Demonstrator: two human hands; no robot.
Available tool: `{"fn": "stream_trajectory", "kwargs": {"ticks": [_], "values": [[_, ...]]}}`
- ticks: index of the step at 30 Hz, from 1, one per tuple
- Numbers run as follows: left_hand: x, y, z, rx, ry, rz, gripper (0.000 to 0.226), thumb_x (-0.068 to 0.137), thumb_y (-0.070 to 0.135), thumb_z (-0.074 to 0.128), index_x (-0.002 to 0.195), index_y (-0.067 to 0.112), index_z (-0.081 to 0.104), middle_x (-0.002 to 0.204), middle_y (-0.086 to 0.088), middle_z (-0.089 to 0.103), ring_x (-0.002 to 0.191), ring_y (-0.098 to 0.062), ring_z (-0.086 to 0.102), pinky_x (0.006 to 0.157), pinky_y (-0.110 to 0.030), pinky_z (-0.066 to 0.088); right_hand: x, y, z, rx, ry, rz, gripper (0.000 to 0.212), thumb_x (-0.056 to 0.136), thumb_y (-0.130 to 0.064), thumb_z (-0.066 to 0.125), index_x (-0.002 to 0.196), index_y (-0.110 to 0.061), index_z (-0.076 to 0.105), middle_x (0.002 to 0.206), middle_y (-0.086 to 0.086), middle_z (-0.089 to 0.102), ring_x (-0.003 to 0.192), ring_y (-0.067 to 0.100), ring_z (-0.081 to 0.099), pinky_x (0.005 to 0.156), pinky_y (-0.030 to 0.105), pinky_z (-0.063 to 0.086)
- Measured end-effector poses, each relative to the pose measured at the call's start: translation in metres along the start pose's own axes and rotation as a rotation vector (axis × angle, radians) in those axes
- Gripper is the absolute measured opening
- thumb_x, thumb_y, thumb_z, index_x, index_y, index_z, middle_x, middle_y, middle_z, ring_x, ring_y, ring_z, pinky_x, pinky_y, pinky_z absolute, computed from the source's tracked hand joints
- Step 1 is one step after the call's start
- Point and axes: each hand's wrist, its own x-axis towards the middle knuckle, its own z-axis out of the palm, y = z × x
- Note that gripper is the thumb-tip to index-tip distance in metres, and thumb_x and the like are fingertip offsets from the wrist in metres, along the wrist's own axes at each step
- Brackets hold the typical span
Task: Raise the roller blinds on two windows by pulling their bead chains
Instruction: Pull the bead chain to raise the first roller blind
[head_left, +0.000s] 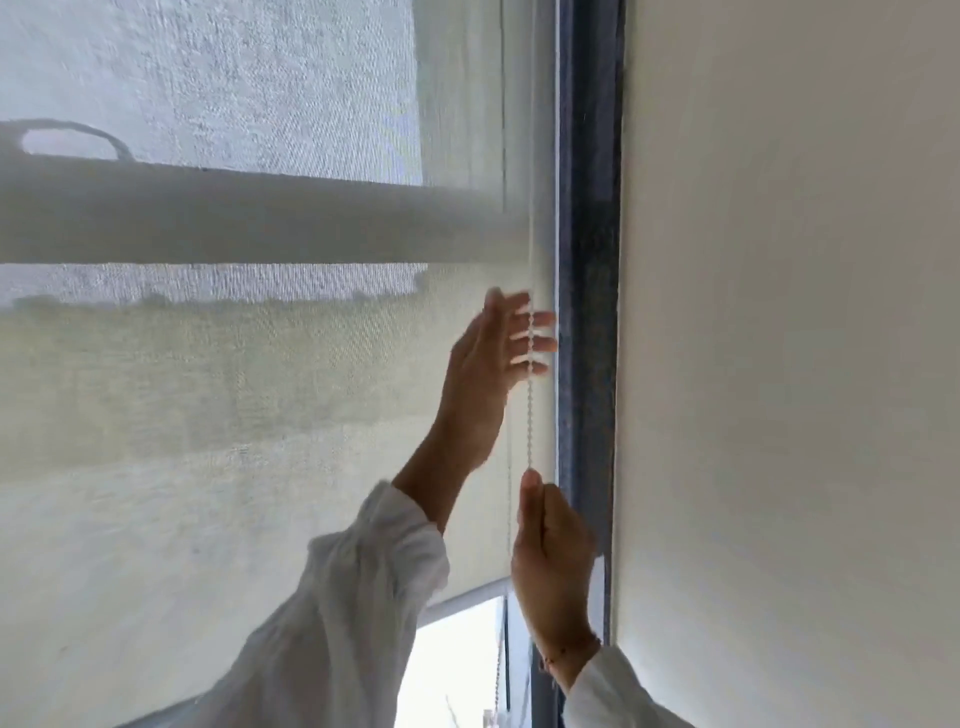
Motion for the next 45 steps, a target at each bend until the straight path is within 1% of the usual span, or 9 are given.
{"fn": "stream_trajectory", "kwargs": {"ticks": [6, 15, 20, 23, 26, 30, 35, 40, 45], "values": [[0.012, 0.011, 0.032, 0.157, 0.309, 0.13, 0.048, 0.094, 0.039, 0.042, 0.047, 0.028, 0.049, 0.038, 0.01, 0.036, 0.041, -0.013, 0.03, 0.045, -0.028, 0.023, 0.0, 0.0, -0.001, 0.14, -0.103, 0.184, 0.045, 0.087, -0.058, 0.039, 0.055, -0.026, 0.041, 0.037, -0.012, 0.031, 0.039, 0.007, 0.03, 0.043, 0.019, 0.022], [-0.033, -0.024, 0.039, 0.331, 0.322, 0.183, 0.044, 0.094, 0.03, 0.043, 0.052, 0.016, 0.04, 0.044, 0.007, 0.044, 0.044, -0.006, 0.037, 0.044, -0.027, 0.03, 0.098, -0.026, -0.022, 0.673, -0.213, 0.634, 0.05, 0.096, -0.044, 0.019, 0.09, -0.015, 0.059, 0.087, 0.001, 0.063, 0.08, 0.01, 0.06, 0.065, 0.013, 0.051], [-0.089, -0.078, 0.032, 0.367, 0.253, 0.077, 0.044, 0.094, 0.033, 0.044, 0.052, 0.024, 0.037, 0.045, 0.011, 0.037, 0.044, -0.004, 0.03, 0.044, -0.021, 0.024, 0.145, -0.061, -0.034, 0.762, -0.271, 0.544, 0.043, 0.097, -0.039, 0.031, 0.102, -0.006, 0.059, 0.083, 0.006, 0.066, 0.066, 0.014, 0.065, 0.064, 0.028, 0.056], [-0.118, -0.091, 0.034, 0.373, 0.175, 0.035, 0.042, 0.093, 0.027, 0.043, 0.051, 0.031, 0.037, 0.043, 0.014, 0.035, 0.045, -0.003, 0.028, 0.045, -0.021, 0.023, 0.149, -0.068, -0.027, 0.573, -0.199, 0.518, 0.039, 0.094, -0.04, 0.041, 0.071, -0.02, 0.064, 0.052, -0.007, 0.051, 0.038, 0.006, 0.04, 0.039, 0.021, 0.034], [-0.122, -0.095, 0.036, 0.261, 0.148, -0.14, 0.044, 0.094, 0.026, 0.042, 0.05, 0.028, 0.042, 0.043, 0.012, 0.037, 0.045, -0.005, 0.031, 0.046, -0.023, 0.025, 0.136, -0.067, -0.017, 0.245, -0.014, 0.282, 0.052, 0.094, -0.038, 0.041, 0.044, -0.026, 0.047, 0.043, -0.011, 0.043, 0.044, 0.01, 0.041, 0.053, 0.032, 0.038], [-0.09, -0.081, 0.029, 0.016, 0.061, -0.354, 0.048, 0.098, 0.036, 0.03, 0.063, 0.021, 0.058, 0.06, 0.003, 0.056, 0.057, -0.011, 0.05, 0.057, -0.024, 0.04, 0.128, -0.072, -0.022, 0.122, 0.098, 0.041, 0.046, 0.095, -0.027, 0.042, 0.049, -0.03, 0.035, 0.046, -0.013, 0.04, 0.044, 0.001, 0.045, 0.048, 0.012, 0.031], [-0.028, -0.021, 0.028, -0.07, 0.023, -0.217, 0.054, 0.096, 0.044, 0.018, 0.109, 0.01, 0.058, 0.108, -0.007, 0.064, 0.103, -0.015, 0.06, 0.09, -0.027, 0.045, 0.117, -0.066, -0.028, 0.125, 0.163, -0.043, 0.044, 0.092, -0.032, 0.043, 0.053, -0.01, 0.045, 0.043, -0.002, 0.041, 0.043, 0.014, 0.042, 0.041, 0.021, 0.03], [0.009, 0.047, 0.044, -0.097, -0.042, -0.056, 0.036, 0.097, 0.036, 0.031, 0.107, 0.013, 0.056, 0.117, -0.01, 0.06, 0.113, -0.022, 0.057, 0.1, -0.031, 0.042, 0.079, -0.056, -0.034, 0.095, 0.166, -0.052, 0.048, 0.09, -0.033, 0.041, 0.051, -0.006, 0.043, 0.041, 0.012, 0.043, 0.043, 0.025, 0.04, 0.04, 0.035, 0.029], [0.014, 0.067, 0.057, -0.13, -0.023, -0.035, 0.028, 0.097, 0.03, 0.039, 0.091, 0.011, 0.059, 0.074, -0.001, 0.057, 0.061, -0.011, 0.056, 0.053, -0.017, 0.046, 0.03, -0.041, -0.043, 0.088, 0.072, -0.061, 0.049, 0.094, -0.042, 0.035, 0.053, -0.016, 0.04, 0.043, -0.005, 0.033, 0.039, 0.012, 0.032, 0.037, 0.024, 0.022]]}}
